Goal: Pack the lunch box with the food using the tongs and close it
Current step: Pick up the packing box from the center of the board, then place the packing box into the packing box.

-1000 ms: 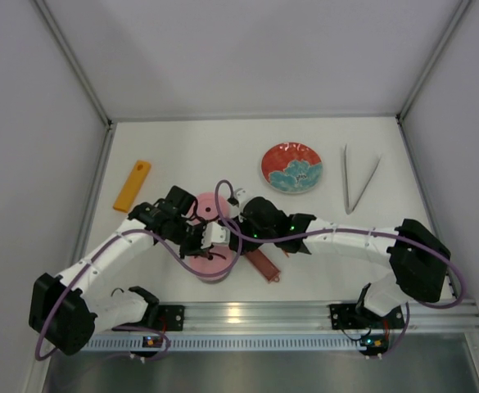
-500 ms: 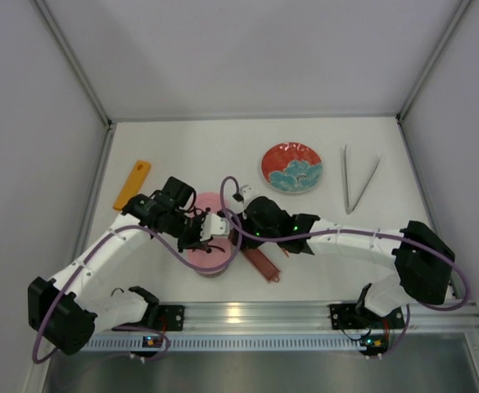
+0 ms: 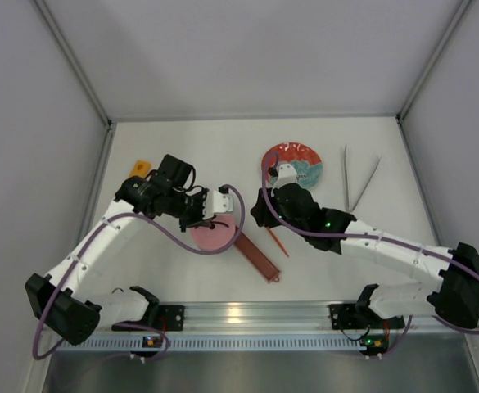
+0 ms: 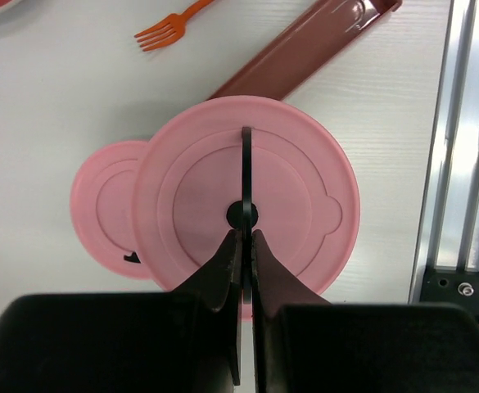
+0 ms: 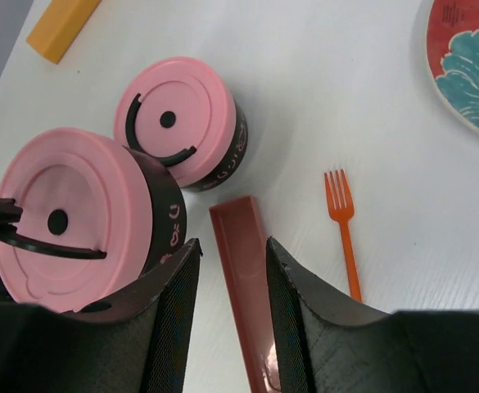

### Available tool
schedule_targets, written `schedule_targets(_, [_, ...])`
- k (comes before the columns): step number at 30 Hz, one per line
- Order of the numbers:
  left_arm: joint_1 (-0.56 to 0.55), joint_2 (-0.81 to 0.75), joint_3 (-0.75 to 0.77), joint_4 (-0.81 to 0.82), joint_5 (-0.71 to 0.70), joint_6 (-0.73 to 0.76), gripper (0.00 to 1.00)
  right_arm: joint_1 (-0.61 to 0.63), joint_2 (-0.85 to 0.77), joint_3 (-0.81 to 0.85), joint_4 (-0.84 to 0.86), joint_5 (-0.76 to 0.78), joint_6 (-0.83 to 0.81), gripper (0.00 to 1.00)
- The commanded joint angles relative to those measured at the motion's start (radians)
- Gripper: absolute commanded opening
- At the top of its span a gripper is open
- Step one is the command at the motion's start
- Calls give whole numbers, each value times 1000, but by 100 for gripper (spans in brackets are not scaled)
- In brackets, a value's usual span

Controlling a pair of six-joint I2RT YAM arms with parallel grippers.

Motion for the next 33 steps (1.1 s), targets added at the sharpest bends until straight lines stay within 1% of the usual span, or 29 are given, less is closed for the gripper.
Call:
schedule_targets(1, [17,23,78,44,-39,11,0,-6,31,67,-46,39,-20,38])
schedule_targets(5, [46,63,124,79,-52,-16,0,-6,85,101,-9,30,-20,37])
schedule_targets(8, [111,112,174,96,-36,-25,0,-8,107,120,26,30,-22,37])
schedule_targets(11, [170,164,213,97,-4,1,0,-9,131,135,43,30,-22,37])
schedule_targets(14, [204,197,224,102,34,33,0,-11,159,152,51,18,-22,37])
schedule_targets(23, [234,272,215,128,71,7,0,-12,208,180,55,-5,-19,37])
schedule_targets(30, [237,277,184,139,88,13,0,-12,220,175,41,-16,-13,37])
schedule_targets(33, [241,289,190,111,102,34,0,-14,232,186,41,-24,-14,37])
